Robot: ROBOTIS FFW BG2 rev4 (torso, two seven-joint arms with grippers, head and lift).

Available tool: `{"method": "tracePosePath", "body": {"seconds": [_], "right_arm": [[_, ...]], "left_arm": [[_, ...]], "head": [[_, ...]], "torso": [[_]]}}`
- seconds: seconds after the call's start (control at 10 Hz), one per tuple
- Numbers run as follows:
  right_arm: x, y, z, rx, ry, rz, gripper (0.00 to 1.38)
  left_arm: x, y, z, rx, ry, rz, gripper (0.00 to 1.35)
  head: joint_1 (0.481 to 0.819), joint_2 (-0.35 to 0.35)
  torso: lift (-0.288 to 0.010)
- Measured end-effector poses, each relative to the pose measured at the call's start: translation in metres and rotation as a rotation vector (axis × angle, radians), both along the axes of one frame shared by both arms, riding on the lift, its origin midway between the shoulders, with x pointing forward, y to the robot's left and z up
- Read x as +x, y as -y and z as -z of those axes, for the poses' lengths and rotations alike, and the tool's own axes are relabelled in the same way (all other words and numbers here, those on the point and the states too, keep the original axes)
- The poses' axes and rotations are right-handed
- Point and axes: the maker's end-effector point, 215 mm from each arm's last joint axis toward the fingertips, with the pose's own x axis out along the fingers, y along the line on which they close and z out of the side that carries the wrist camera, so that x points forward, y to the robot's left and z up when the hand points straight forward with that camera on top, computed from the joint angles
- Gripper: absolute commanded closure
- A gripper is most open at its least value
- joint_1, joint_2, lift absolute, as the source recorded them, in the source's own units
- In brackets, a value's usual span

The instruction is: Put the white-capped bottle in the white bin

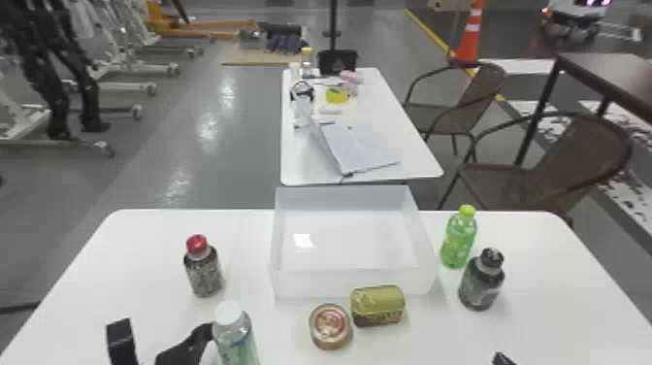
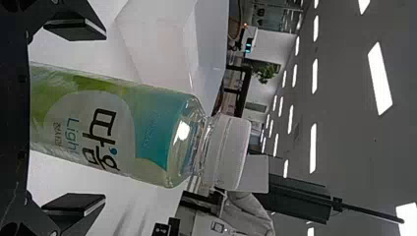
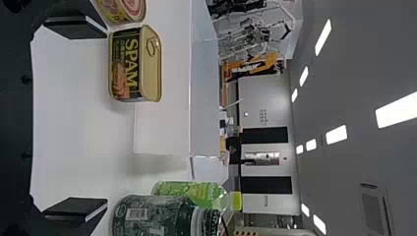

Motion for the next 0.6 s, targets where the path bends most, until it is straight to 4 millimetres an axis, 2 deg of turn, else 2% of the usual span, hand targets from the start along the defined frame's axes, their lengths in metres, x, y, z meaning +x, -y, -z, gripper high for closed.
{"method": "tracePosePath", "body": {"seconds": [0.1,0.2,0.3,0.4,0.6], "right_arm": [[0.000,0.010,0.002,-0.033,-0.003,-0.012,0.09],[0.000,0.017,0.003,-0.056,-0.003,-0.015,0.09],[0.000,0.021,0.004,-0.066,-0.004,-0.014,0.09],[0.000,0.021,0.004,-0.068,-0.004,-0.015,0.09],[0.001,0.021,0.004,-0.069,-0.003,-0.018,0.09]], "left_arm": [[0.001,0.003,-0.002,0.001,0.005,0.008,0.17],[0.002,0.003,-0.003,0.002,0.009,0.009,0.34],[0.003,0.002,-0.004,0.004,0.014,0.009,0.82],[0.004,0.001,-0.003,0.005,0.014,0.010,0.97],[0.005,-0.001,-0.001,0.009,0.008,0.011,0.98]], "head": [[0.549,0.000],[0.549,0.000],[0.549,0.000],[0.549,0.000],[0.549,0.000]], "torso": [[-0.100],[-0.100],[-0.100],[-0.100],[-0.100]]}}
